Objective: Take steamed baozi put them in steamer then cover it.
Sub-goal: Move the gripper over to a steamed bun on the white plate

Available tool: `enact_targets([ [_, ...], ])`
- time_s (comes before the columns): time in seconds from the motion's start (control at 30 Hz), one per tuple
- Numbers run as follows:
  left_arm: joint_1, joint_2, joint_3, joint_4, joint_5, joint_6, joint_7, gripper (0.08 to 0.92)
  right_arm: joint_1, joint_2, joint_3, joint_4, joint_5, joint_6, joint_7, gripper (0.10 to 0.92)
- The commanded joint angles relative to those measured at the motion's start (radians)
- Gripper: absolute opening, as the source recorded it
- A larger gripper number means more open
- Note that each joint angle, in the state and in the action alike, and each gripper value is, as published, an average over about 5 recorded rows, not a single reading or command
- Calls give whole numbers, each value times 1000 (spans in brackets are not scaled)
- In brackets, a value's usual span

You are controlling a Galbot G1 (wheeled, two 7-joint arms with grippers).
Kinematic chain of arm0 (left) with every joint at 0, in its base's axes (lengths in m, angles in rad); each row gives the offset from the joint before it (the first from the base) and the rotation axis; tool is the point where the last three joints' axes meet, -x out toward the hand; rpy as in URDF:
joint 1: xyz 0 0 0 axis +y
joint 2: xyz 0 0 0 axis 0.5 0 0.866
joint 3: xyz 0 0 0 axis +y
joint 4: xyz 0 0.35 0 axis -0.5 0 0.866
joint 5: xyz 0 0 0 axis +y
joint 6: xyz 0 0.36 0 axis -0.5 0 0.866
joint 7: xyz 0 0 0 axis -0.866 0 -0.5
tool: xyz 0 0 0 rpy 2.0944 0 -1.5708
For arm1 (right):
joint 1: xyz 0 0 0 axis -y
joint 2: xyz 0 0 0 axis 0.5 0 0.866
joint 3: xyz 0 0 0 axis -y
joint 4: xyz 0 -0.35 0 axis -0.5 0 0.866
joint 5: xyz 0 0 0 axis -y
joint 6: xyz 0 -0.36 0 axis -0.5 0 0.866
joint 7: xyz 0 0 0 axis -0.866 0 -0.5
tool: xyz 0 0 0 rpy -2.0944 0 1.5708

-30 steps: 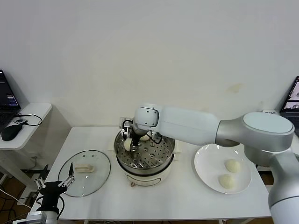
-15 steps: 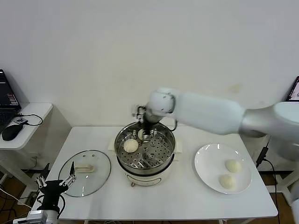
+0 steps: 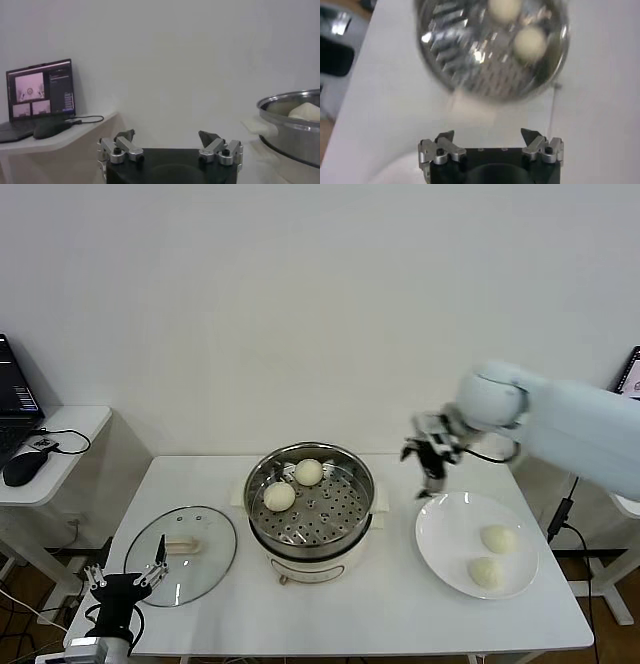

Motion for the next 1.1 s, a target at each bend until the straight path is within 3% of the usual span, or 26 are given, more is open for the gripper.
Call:
enact_targets([
  [0.03, 1, -6, 6, 3, 6, 0, -1, 823, -155, -237, 82, 87, -156, 91, -56, 823],
  [0.6, 15, -25, 5, 15, 24, -1, -3, 823, -726, -223, 510, 18, -337, 103, 0, 823],
  [1.1, 14, -29, 2, 12, 27, 2, -2, 823, -803, -148, 551, -84, -390, 102, 9, 823],
])
